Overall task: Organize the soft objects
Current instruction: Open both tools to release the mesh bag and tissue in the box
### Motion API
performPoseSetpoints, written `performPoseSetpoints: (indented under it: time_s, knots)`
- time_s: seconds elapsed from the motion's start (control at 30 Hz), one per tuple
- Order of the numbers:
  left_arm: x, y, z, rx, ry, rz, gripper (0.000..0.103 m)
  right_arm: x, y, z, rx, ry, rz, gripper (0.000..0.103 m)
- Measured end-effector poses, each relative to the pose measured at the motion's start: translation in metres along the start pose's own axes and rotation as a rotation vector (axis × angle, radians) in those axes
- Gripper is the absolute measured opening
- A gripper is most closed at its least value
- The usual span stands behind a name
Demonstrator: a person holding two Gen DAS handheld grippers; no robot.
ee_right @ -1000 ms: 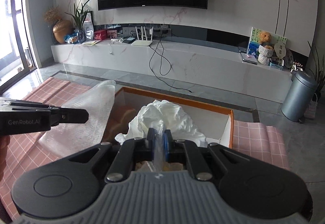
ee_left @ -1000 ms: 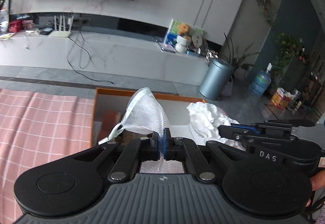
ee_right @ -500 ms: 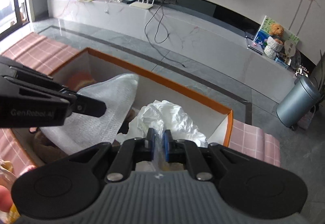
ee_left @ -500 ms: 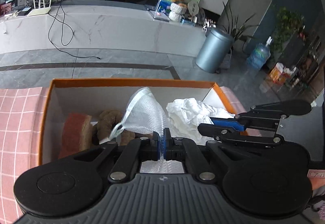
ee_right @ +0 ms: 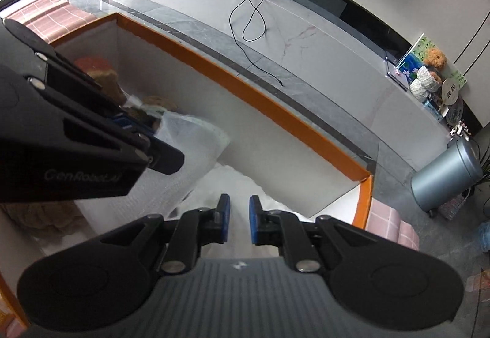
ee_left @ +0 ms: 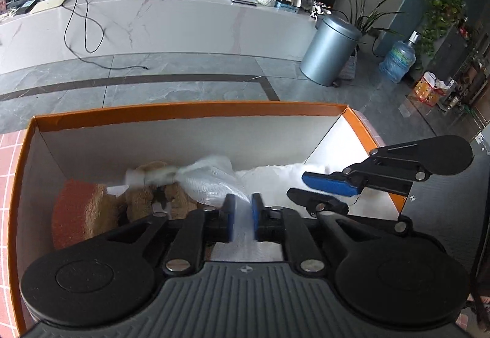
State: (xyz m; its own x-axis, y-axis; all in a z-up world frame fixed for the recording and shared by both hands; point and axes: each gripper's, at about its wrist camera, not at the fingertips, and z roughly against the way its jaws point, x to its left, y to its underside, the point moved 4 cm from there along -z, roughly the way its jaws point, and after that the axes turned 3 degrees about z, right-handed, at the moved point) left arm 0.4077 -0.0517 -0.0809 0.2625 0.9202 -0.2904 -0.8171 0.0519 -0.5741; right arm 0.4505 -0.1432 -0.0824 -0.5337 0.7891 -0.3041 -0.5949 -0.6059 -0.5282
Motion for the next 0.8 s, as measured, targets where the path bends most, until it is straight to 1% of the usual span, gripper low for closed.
performPoseSetpoints:
  time_s: [0.07, 0.1, 0.13, 0.17, 0.23, 0.3, 0.37, 0.4, 0.47, 0.63, 0.7, 0.77, 0.8]
  knots:
    - [-0.002, -0.001, 0.003, -0.002, -0.012, -0.017, 0.024, 0.0, 0.0, 0.003, -0.005, -0.009, -0.011, 0.018]
    - [-0.001, -0.001, 0.005, -0.002, -0.02, -0.024, 0.032, 0.0, 0.0, 0.006, -0.009, -0.01, -0.012, 0.021]
    - [-0.001, -0.002, 0.006, -0.005, -0.027, -0.024, 0.038, 0.0, 0.0, 0.008, -0.014, -0.008, -0.013, 0.022]
    - [-0.001, -0.002, 0.008, -0.008, -0.028, -0.018, 0.039, 0.0, 0.001, 0.011, -0.017, -0.008, -0.016, 0.023]
    - [0.0, -0.002, 0.014, -0.011, -0.026, -0.013, 0.039, 0.0, 0.002, 0.015, -0.018, -0.016, -0.028, 0.024]
    - [-0.001, -0.001, 0.022, -0.018, -0.034, -0.023, 0.039, 0.002, 0.003, 0.022, -0.018, -0.012, -0.037, 0.027]
    - [-0.004, 0.0, 0.034, -0.04, -0.037, -0.049, 0.039, 0.002, 0.003, 0.033, -0.036, -0.001, -0.04, 0.029]
    - [-0.005, 0.0, 0.041, -0.054, -0.042, -0.059, 0.039, 0.002, 0.003, 0.04, -0.049, 0.0, -0.048, 0.032]
    - [-0.01, 0.003, 0.061, -0.095, -0.037, -0.089, 0.039, 0.002, 0.006, 0.057, -0.081, 0.001, -0.079, 0.039]
    - [-0.018, 0.02, 0.12, -0.201, -0.004, -0.144, 0.039, 0.01, 0.021, 0.107, -0.184, -0.008, -0.165, 0.042]
    - [-0.017, 0.03, 0.143, -0.242, -0.001, -0.141, 0.039, 0.016, 0.031, 0.127, -0.228, -0.012, -0.211, 0.043]
    - [-0.015, 0.045, 0.165, -0.285, 0.004, -0.131, 0.039, 0.023, 0.044, 0.147, -0.262, -0.028, -0.267, 0.048]
    - [-0.014, 0.054, 0.175, -0.304, 0.004, -0.123, 0.039, 0.027, 0.051, 0.156, -0.278, -0.038, -0.295, 0.048]
